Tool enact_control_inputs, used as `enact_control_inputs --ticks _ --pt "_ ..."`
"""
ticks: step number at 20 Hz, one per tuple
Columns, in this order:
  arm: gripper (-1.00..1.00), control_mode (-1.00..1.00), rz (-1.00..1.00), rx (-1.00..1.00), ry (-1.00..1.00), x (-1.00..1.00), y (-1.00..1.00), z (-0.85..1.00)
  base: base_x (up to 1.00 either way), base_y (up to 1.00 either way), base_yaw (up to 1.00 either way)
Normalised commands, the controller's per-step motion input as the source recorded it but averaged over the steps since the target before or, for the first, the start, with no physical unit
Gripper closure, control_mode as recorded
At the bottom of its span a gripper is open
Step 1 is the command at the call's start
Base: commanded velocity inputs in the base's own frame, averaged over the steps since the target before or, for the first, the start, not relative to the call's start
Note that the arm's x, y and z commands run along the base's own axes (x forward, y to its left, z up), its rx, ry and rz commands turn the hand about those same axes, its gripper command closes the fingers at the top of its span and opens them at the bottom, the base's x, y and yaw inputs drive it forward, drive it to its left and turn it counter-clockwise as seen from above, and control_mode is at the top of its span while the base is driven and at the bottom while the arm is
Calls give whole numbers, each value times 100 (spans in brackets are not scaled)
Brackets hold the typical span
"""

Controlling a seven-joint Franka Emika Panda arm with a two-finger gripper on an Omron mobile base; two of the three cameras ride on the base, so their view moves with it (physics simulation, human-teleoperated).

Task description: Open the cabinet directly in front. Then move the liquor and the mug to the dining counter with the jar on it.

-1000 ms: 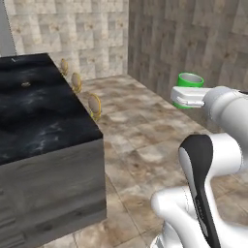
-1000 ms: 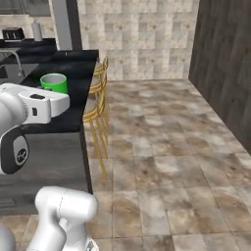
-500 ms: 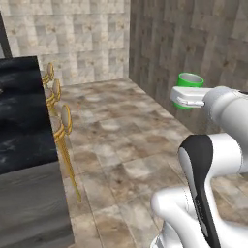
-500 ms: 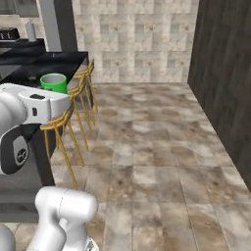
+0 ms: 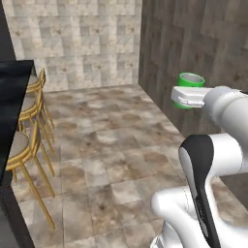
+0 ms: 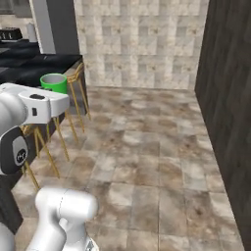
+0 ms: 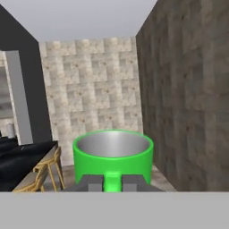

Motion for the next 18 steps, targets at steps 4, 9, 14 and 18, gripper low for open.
enact_control_inputs --ticks 4,9,14,18 --pt "100 100 0 0 0 0 0 0 100 -68 35" --pt "100 100 0 0 0 0 0 0 100 -47 33" --pt "100 100 0 0 0 0 0 0 100 -35 34" --pt "100 100 0 0 0 0 0 0 100 -26 39"
